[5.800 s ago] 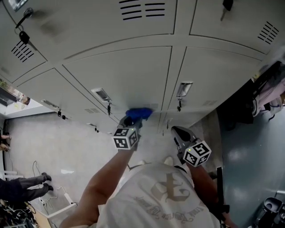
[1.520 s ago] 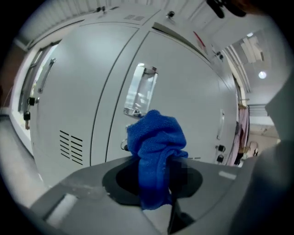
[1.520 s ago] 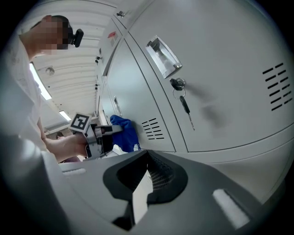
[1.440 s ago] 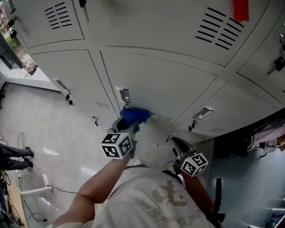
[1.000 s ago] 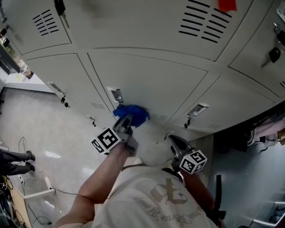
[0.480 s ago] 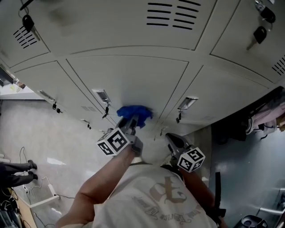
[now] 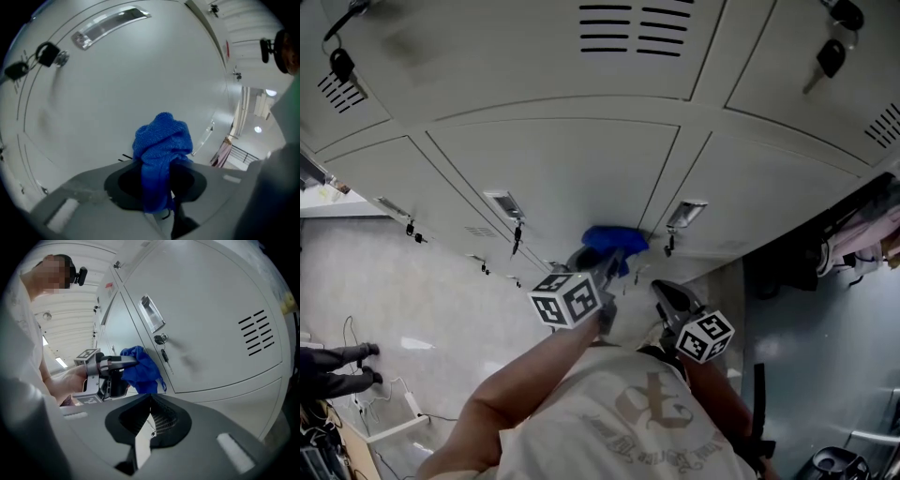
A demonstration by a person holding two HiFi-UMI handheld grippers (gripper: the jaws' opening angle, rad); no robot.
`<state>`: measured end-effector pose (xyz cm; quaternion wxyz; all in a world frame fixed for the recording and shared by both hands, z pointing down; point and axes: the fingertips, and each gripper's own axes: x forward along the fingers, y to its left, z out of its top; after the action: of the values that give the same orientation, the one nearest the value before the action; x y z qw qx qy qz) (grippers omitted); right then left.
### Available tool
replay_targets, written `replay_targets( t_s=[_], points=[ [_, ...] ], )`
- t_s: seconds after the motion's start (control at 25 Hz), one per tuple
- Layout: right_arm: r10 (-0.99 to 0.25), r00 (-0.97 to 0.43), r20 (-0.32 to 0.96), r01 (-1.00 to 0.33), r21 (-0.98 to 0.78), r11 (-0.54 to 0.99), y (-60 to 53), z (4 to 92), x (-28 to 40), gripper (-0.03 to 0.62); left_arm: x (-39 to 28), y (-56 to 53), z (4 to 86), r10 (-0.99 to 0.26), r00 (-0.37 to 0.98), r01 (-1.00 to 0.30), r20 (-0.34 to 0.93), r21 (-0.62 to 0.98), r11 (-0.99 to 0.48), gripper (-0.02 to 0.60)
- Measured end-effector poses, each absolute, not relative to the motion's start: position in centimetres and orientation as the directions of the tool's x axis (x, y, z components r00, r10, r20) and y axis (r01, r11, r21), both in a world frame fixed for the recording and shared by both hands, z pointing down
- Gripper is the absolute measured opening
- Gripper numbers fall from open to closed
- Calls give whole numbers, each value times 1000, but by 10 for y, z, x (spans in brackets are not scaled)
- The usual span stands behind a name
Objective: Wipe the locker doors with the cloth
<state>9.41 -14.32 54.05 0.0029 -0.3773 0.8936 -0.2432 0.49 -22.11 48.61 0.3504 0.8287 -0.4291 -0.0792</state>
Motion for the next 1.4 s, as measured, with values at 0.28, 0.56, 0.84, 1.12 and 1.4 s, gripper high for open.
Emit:
replay_targets(
  t_s=[0.28,0.56,0.84,1.12,1.4],
  points=[
    [-693,-700,171,-679,-461,572,-141,544,100,8,38,-214,426,-742,661,-749,113,158,-643,130],
    [-703,-694,155,-676,-477,562,-140,540,104,8,36,-215,406,-765,635,-769,111,184,-612,124],
    [-687,-711,150,-657,-491,573,-140,542,90,9,-12,-216,388,-843,531,-847,89,67,-527,124],
    [-653,-743,145,-628,-489,606,-143,541,71,9,-59,-218,387,-898,430,-903,93,30,-430,124],
    [-636,-758,144,-615,-483,623,-148,539,60,8,-113,-218,366,-942,334,-942,32,49,-332,126]
  ],
)
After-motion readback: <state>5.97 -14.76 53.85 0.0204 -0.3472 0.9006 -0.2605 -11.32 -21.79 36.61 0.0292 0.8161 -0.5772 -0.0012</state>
